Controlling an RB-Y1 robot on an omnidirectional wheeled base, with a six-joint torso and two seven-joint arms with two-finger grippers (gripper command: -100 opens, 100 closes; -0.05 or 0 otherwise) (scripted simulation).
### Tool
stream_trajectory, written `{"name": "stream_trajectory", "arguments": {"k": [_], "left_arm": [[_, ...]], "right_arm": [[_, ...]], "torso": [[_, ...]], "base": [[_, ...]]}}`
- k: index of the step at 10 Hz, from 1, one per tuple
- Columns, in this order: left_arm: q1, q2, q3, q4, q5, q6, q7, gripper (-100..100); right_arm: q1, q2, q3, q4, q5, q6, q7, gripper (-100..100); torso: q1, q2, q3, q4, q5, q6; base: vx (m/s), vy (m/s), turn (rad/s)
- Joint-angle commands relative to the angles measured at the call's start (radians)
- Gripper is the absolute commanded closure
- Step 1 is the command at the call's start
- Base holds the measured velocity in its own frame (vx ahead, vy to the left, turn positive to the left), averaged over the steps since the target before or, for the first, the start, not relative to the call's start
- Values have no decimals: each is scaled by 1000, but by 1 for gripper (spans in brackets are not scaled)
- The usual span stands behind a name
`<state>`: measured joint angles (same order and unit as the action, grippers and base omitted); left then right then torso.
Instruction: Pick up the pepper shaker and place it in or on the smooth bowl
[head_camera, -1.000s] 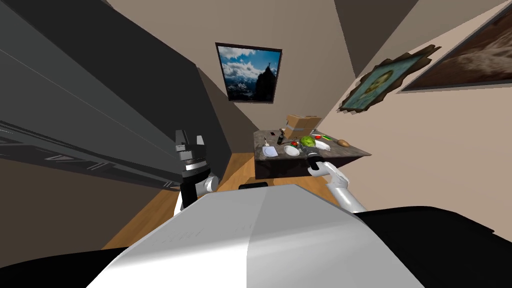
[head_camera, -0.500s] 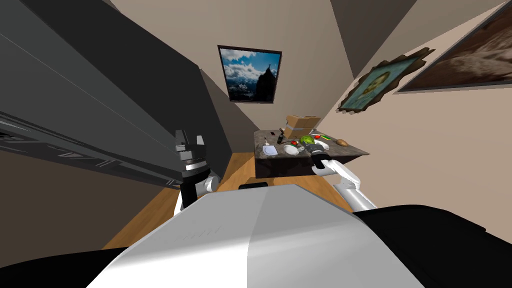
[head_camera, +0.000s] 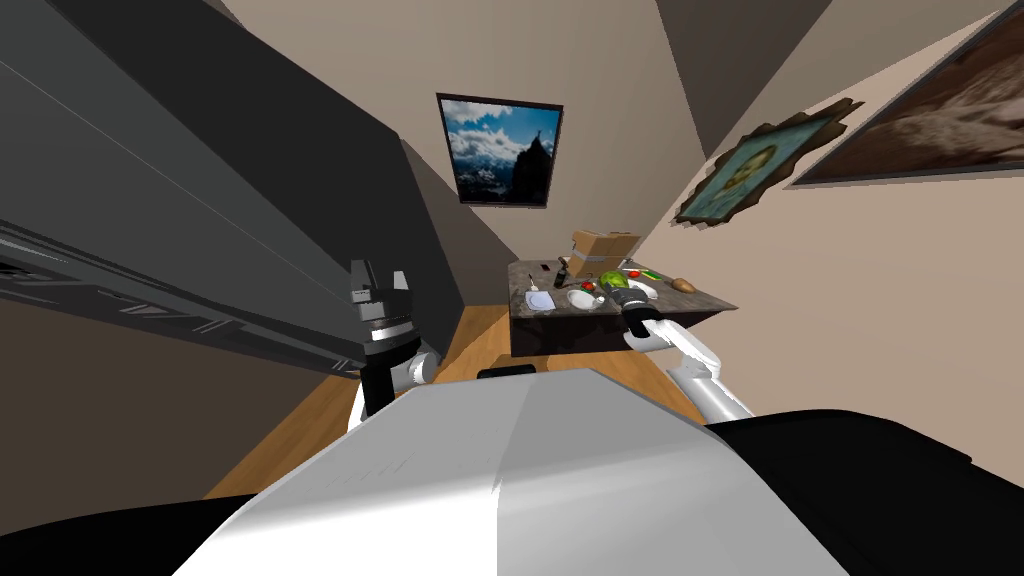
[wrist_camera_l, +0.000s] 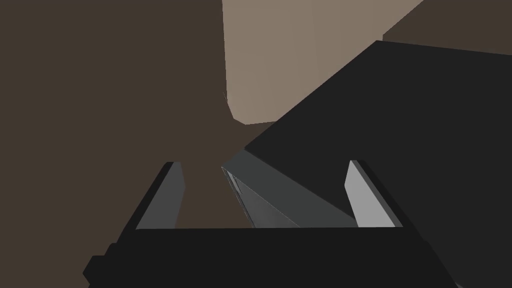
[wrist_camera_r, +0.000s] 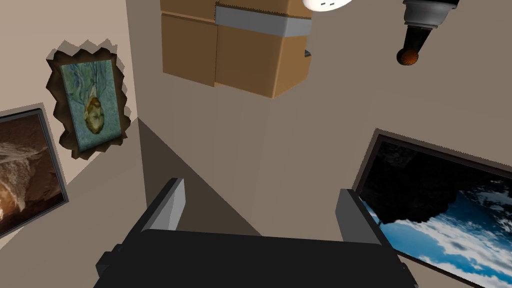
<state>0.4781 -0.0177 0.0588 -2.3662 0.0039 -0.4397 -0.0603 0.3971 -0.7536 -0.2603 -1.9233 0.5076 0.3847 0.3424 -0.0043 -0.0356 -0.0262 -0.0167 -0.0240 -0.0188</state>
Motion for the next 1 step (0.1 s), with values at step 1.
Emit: {"name": "stream_trajectory", "arguments": {"k": [1], "left_arm": [[0, 0, 0, 0, 0, 0, 0, 0]], "right_arm": [[0, 0, 0, 0, 0, 0, 0, 0]], "torso": [[0, 0, 0, 0, 0, 0]], "base": [[0, 0, 0]]}}
